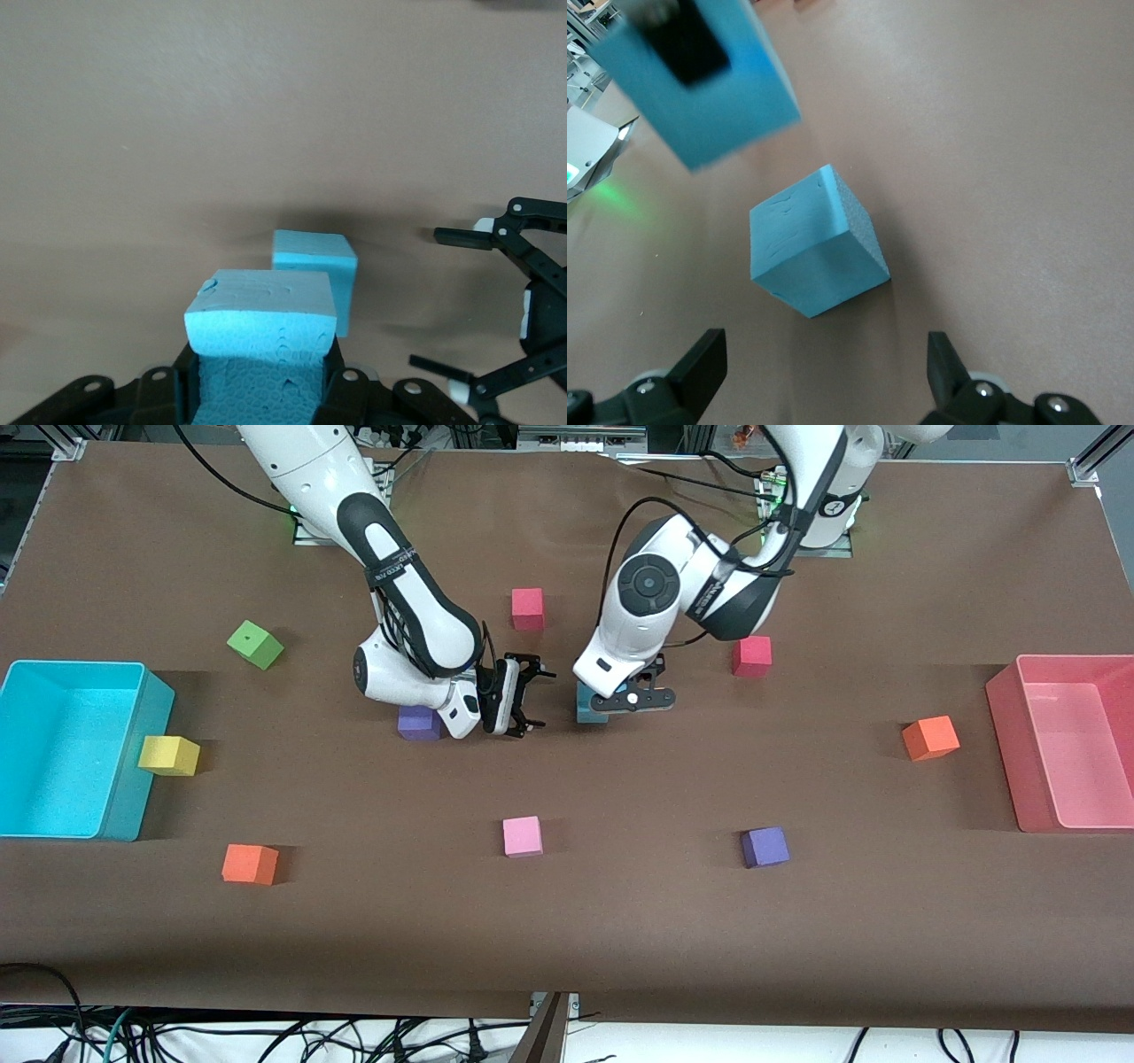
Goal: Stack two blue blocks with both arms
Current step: 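Carry the held cyan cube over the first cyan cube, then lower the cube onto the first cube and open the left gripper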
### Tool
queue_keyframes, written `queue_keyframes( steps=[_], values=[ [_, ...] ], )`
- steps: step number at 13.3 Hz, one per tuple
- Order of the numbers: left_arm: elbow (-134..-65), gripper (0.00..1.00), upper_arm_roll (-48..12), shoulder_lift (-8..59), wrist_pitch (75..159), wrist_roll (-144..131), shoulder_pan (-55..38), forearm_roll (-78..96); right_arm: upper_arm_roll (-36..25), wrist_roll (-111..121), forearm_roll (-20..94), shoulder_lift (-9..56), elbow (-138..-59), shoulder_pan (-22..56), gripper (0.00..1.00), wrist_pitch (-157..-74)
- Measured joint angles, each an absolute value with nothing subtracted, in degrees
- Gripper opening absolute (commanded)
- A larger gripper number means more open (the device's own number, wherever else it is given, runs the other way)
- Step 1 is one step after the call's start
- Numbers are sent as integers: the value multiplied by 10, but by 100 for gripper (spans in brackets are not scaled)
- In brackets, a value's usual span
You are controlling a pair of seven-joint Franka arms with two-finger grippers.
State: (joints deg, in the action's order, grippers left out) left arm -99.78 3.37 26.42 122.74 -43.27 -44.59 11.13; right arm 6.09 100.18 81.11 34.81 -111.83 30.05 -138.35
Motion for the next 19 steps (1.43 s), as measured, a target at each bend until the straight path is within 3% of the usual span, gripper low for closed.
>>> queue_keyframes(
  steps=[19],
  values=[
    [-967,0,38,313,1254,-502,-471,111,61,1002,811,348,-1118,300,100,-1383]
  ],
)
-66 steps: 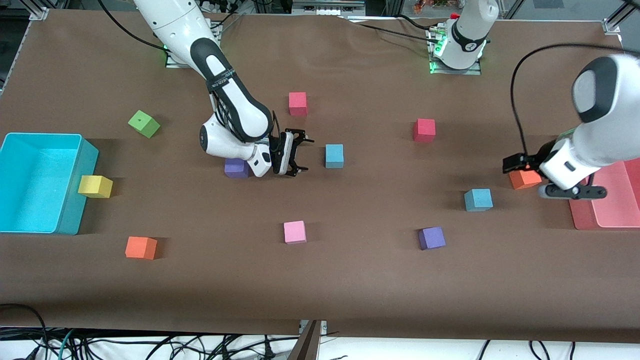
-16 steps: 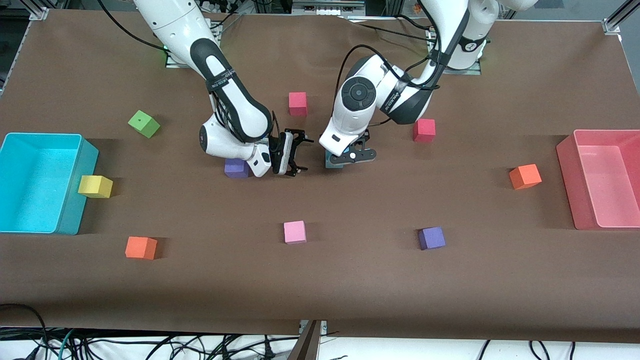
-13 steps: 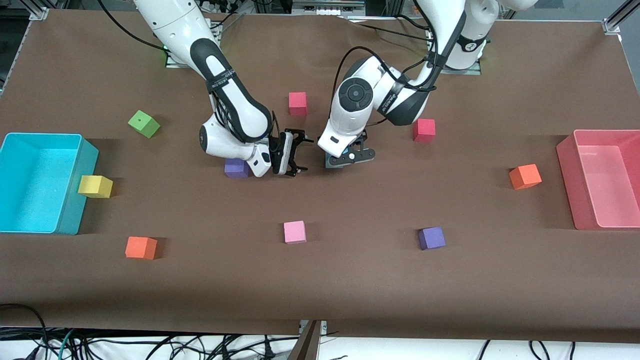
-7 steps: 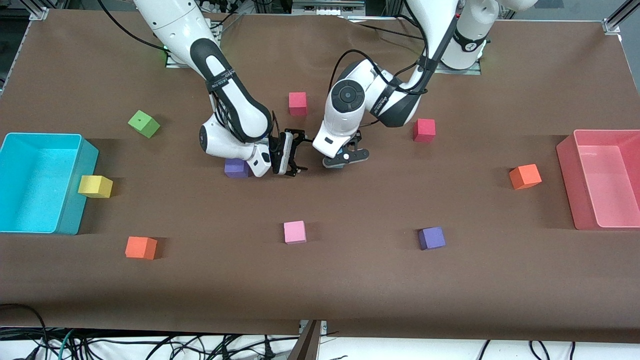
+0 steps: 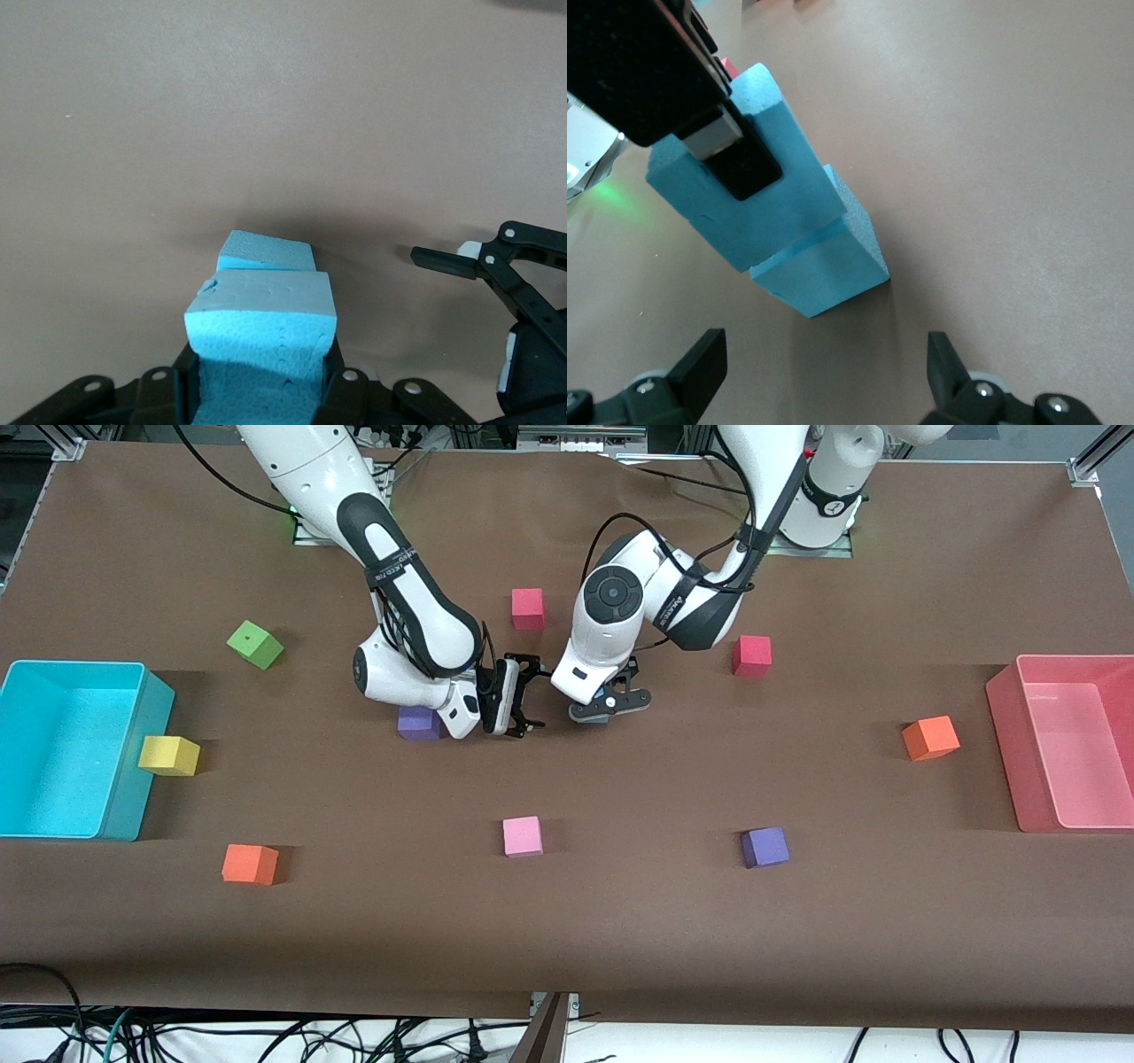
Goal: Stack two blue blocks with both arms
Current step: 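Lower the cube onto the first cube and open the left gripper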
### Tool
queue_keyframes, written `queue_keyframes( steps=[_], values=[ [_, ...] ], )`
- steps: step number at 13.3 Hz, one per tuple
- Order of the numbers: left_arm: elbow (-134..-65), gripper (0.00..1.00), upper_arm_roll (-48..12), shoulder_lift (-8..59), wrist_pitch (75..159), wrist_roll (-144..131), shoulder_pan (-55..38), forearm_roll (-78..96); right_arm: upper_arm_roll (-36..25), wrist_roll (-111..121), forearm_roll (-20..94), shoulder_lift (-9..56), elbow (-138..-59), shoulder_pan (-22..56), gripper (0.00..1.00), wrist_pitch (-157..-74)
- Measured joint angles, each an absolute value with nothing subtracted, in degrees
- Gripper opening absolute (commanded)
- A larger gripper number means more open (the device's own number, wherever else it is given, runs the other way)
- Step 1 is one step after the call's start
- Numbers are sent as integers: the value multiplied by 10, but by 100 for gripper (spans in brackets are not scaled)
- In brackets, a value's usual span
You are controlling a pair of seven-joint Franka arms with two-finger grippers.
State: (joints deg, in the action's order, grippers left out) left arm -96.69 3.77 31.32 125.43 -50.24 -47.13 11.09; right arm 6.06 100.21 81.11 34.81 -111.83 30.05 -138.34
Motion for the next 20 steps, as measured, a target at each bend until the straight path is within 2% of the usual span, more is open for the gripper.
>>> queue_keyframes(
  steps=[7,8,9,10,11,12,20],
  values=[
    [-967,0,38,321,1254,-499,-471,91,61,1002,811,348,-1118,300,100,-1383],
    [-967,10,38,322,1254,-499,-471,91,61,1002,811,348,-1118,300,100,-1383],
    [-967,30,38,323,1254,-499,-471,91,61,1002,811,348,-1118,300,100,-1383],
    [-967,51,38,324,1255,-499,-471,91,61,1002,811,348,-1118,300,100,-1383],
    [-967,83,38,325,1257,-499,-471,91,61,1002,811,348,-1118,300,100,-1383],
    [-967,100,38,325,1257,-499,-471,91,61,1002,811,348,-1118,300,100,-1383],
    [-960,100,38,322,1259,-500,-472,91,61,1002,811,348,-1118,300,100,-1383]
  ],
)
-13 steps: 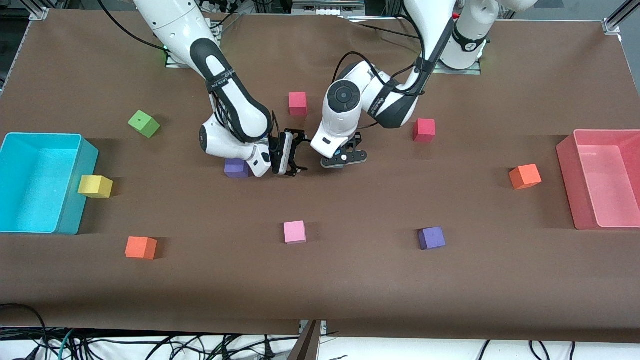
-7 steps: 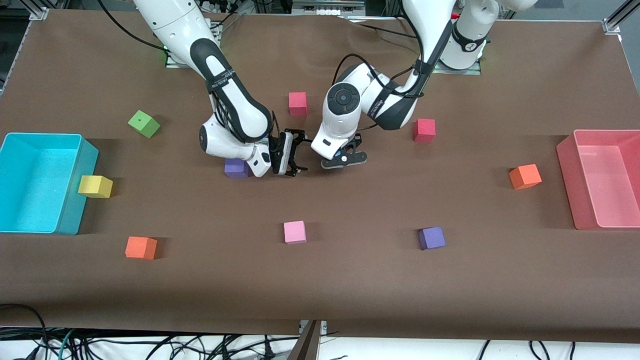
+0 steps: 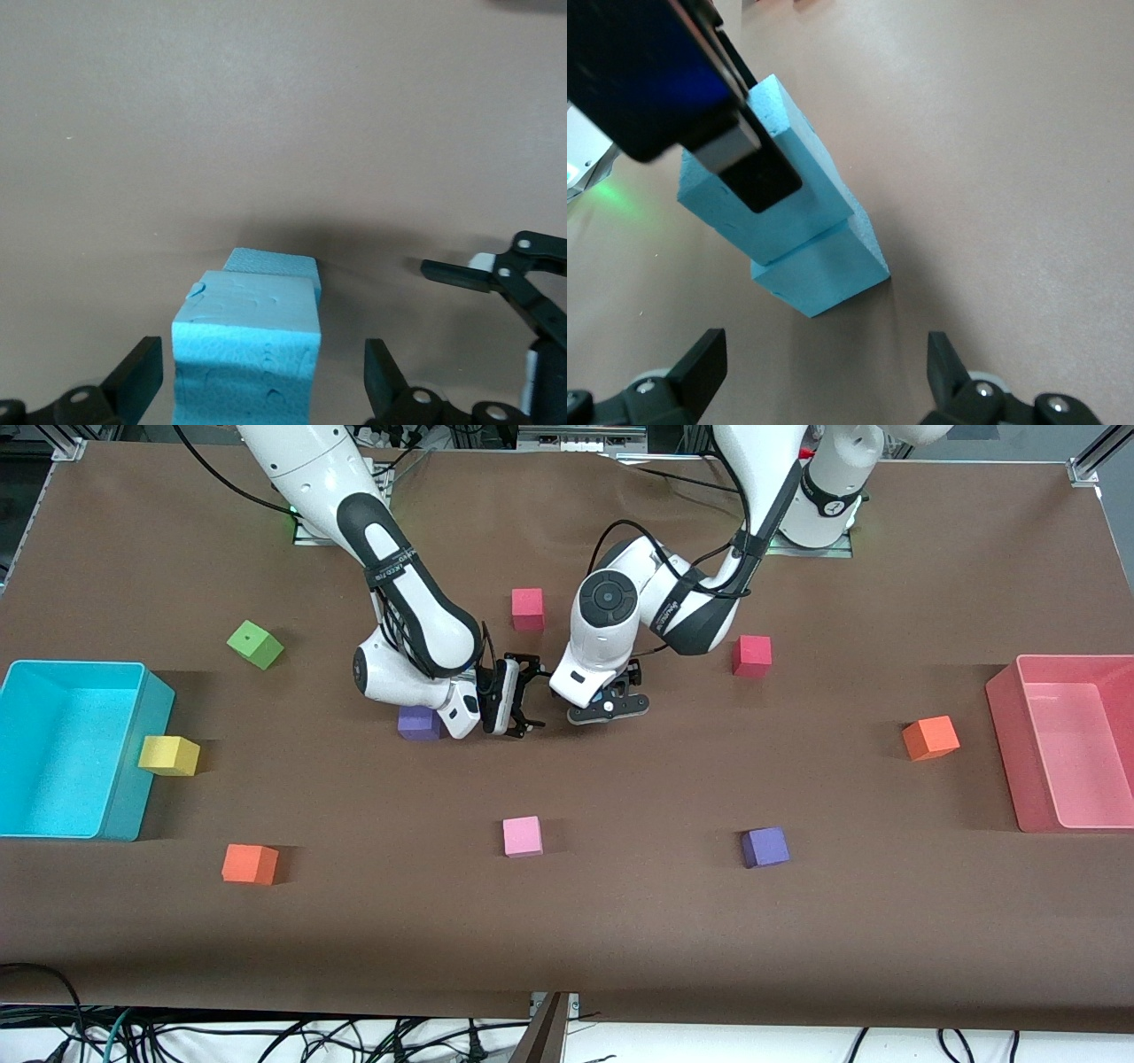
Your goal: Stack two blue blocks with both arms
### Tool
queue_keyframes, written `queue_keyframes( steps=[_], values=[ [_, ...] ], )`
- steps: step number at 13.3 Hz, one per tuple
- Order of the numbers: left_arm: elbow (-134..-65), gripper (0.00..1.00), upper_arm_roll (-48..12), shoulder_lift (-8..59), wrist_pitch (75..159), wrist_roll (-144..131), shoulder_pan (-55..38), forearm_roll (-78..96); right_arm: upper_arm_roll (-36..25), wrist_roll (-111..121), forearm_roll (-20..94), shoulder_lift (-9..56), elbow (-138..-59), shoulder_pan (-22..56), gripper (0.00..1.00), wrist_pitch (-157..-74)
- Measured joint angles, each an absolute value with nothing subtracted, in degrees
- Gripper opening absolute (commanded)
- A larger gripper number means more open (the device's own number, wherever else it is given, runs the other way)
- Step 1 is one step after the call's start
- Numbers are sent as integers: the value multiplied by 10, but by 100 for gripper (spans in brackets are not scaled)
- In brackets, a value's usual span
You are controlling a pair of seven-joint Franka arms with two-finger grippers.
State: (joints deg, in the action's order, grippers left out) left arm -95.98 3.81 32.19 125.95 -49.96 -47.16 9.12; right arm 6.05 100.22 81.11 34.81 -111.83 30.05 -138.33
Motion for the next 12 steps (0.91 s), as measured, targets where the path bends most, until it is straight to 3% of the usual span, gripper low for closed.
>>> queue_keyframes(
  steps=[6,12],
  values=[
    [-957,100,49,254,1191,-492,-431,91,60,1002,811,348,-1118,300,100,-1383],
    [-975,100,54,135,1065,-297,-274,91,60,1002,811,348,-1118,300,100,-1383]
  ],
)
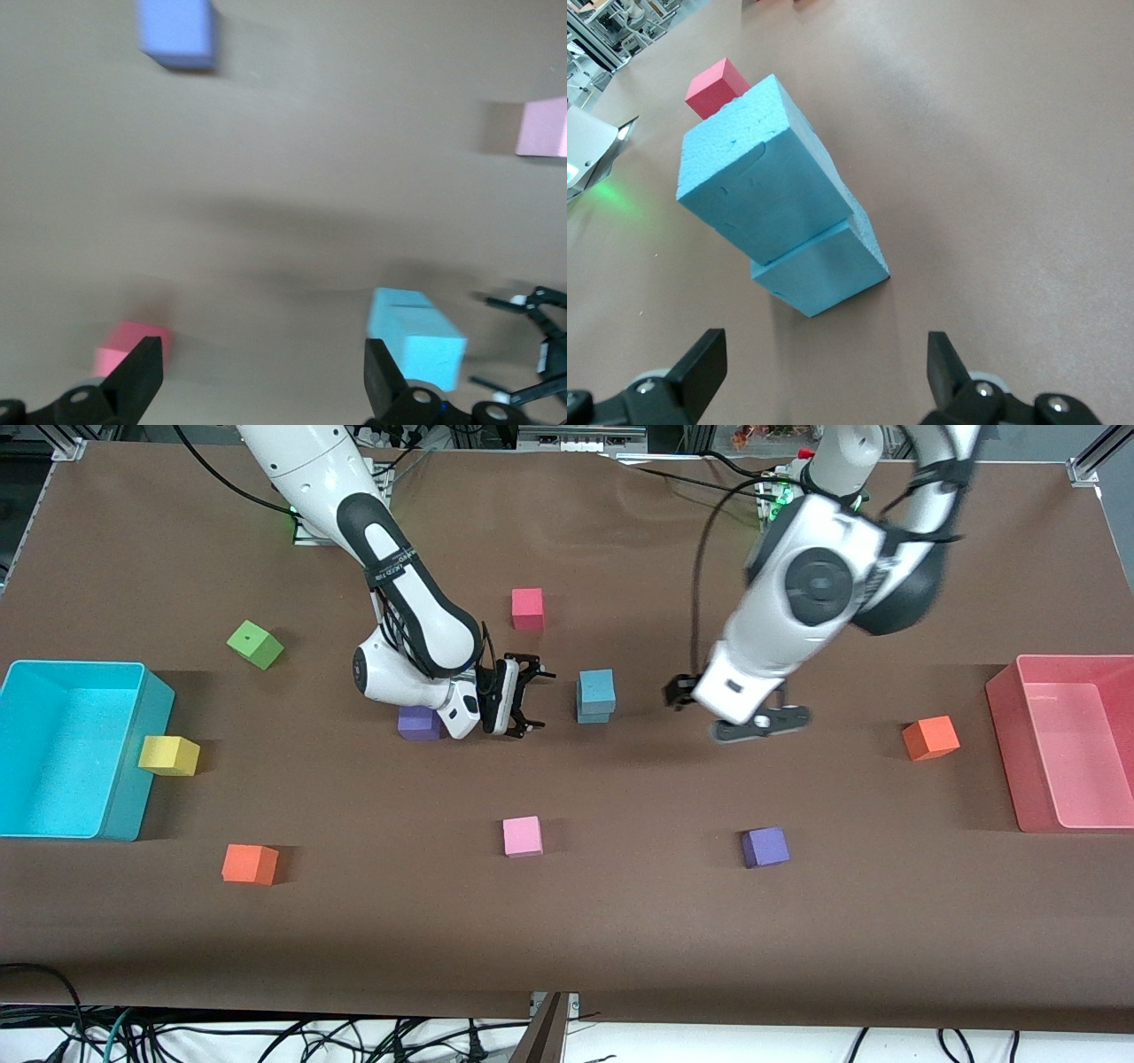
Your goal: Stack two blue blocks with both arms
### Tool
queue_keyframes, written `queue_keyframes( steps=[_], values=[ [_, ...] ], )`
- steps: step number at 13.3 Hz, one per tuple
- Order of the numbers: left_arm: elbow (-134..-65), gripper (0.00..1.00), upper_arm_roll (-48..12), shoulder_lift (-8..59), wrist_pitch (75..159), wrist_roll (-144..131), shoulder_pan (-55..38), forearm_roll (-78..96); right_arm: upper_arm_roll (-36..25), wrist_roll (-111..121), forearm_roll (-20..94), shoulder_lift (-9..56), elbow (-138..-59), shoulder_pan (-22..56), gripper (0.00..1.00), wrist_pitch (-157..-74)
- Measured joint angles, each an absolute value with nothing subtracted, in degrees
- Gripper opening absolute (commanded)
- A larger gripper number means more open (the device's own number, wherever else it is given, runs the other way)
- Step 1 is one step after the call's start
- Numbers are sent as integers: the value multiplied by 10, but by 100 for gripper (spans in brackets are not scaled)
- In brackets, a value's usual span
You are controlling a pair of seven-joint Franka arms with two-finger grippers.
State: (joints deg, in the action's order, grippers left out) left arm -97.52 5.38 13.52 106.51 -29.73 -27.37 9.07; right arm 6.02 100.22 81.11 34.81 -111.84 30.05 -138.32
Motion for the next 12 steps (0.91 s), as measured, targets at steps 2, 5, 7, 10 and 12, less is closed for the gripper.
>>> queue_keyframes(
  steps=[2,5,7,10,12],
  values=[
    [-977,100,55,92,1018,-195,-199,90,60,1002,811,348,-1118,300,100,-1383],
    [-981,100,60,41,965,-64,-115,75,60,1002,811,348,-1118,300,100,-1383],
    [-983,100,63,16,945,-28,-99,39,60,1002,811,348,-1118,300,100,-1383],
    [-987,100,74,-8,930,-7,-99,27,60,1002,811,348,-1118,300,100,-1383],
    [-989,100,78,-10,927,-4,-99,23,60,1002,811,348,-1118,300,100,-1383]
  ],
)
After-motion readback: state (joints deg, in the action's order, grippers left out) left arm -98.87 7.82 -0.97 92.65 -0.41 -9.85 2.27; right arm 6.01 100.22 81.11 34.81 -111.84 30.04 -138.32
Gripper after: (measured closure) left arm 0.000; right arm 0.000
